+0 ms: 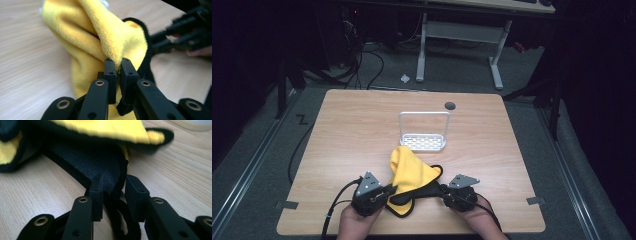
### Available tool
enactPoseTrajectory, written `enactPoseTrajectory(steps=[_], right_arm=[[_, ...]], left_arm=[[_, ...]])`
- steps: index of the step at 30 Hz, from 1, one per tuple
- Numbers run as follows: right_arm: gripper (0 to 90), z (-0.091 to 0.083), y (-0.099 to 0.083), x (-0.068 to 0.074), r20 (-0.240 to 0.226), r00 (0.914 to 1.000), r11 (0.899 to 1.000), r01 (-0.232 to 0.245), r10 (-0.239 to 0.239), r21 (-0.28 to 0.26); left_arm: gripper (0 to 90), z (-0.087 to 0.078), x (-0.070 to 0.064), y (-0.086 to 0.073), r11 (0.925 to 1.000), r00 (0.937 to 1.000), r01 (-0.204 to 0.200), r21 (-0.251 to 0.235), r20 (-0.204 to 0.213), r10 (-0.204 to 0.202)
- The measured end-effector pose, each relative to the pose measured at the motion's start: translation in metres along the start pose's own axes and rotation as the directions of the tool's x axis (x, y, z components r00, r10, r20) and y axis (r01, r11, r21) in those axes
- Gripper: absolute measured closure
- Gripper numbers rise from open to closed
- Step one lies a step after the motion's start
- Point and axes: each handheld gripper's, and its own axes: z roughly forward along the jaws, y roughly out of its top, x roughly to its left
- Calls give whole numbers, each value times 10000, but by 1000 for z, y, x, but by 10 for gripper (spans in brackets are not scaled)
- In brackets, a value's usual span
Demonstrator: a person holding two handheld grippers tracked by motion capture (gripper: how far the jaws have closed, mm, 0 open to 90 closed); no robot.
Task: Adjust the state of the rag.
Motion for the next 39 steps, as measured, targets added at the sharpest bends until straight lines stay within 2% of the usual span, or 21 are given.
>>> enactPoseTrajectory(steps=[3,7,11,14,19,22,24,25,27,30,32,35,36,39], right_arm=[[699,0,0,0,-22,10000,10000,23,-23,-4],[705,0,0,0,-41,10000,10000,38,-38,0],[709,1,1,-1,-53,10000,10000,35,-35,-1],[709,1,1,-1,-93,10000,10000,12,-12,-9],[709,1,1,-2,-97,9999,10000,-53,54,30],[709,1,1,-2,-102,9999,10000,-51,51,-5],[709,1,1,-3,-108,9999,10000,-63,63,-11],[709,1,0,-3,-107,9999,10000,-59,59,-8],[709,1,0,-3,-88,9999,10000,-63,63,-12],[709,1,0,-3,-87,9999,10000,-90,90,-9],[711,1,0,-4,-89,9999,10000,-65,64,-6],[804,0,1,-3,-180,9998,10000,-47,49,58],[841,0,1,-2,-129,9998,9999,119,-118,74],[855,0,3,2,183,9985,9985,503,-507,210]], left_arm=[[847,-8,14,1,9992,9990,324,-244,-298,-331],[846,-19,33,0,9959,9947,754,-497,-667,-787],[845,-27,51,-3,9921,9880,1088,-624,-1033,-1148],[843,-32,65,-6,9877,9803,1413,-673,-1297,-1491],[843,-37,91,-16,9787,9607,1960,-608,-1881,-2041],[840,-38,106,-23,9753,9423,2175,-391,-2521,-2203],[839,-38,116,-29,9643,9294,2619,-390,-2589,-2629],[838,-39,119,-30,9612,9243,2735,-363,-2665,-2731],[836,-40,123,-32,9598,9173,2787,-328,-2869,-2761],[833,-40,126,-34,9594,9135,2806,-268,-2992,-2755],[832,-39,127,-34,9598,9140,2798,-206,-3003,-2729],[831,-39,126,-34,9593,9153,2816,-210,-2941,-2751],[830,-39,126,-34,9594,9166,2813,-221,-2898,-2755],[830,-38,124,-33,9608,9197,2768,-162,-2852,-2697]])
